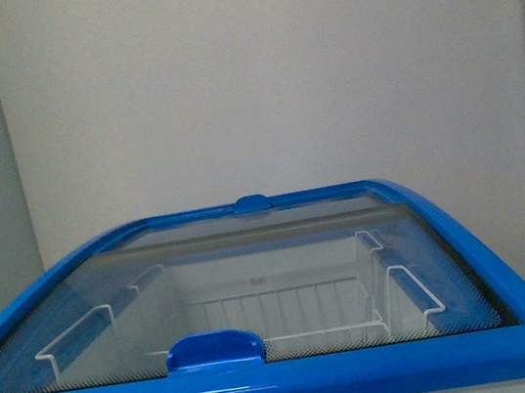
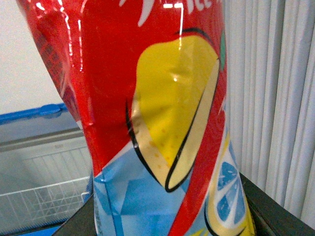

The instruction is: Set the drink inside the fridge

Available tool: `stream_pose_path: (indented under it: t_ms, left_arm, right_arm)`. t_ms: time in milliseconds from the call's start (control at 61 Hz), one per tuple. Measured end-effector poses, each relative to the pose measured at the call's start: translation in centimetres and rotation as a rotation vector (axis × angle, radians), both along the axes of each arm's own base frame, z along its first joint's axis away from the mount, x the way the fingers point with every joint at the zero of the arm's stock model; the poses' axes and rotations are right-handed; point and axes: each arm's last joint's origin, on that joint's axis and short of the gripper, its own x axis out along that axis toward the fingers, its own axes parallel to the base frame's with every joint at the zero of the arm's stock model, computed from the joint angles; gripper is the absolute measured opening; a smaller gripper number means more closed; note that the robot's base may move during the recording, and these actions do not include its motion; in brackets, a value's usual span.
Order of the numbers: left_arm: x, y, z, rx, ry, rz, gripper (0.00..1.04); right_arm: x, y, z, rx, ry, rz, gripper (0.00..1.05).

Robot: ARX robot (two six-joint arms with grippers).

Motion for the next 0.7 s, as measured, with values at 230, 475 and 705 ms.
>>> stream_pose_path:
  t_ms: [230,475,705]
  left_arm:
    - [1.7,0.1,0.9,-0.138,0.122,-0.201,0.97]
    - [12.2,-0.7,7.7,0.211,0.002,-0.471,0.97]
    - [17.9,-4.8,9.5,0.520,0.002,-0.790,0.97]
  right_arm:
    - [0.0,0.0,0.0,0.000,0.000,0.000,0.47]
    - [0.0,0.0,0.0,0.000,0.000,0.000,0.47]
    - [0.0,0.0,0.0,0.000,0.000,0.001,0.47]
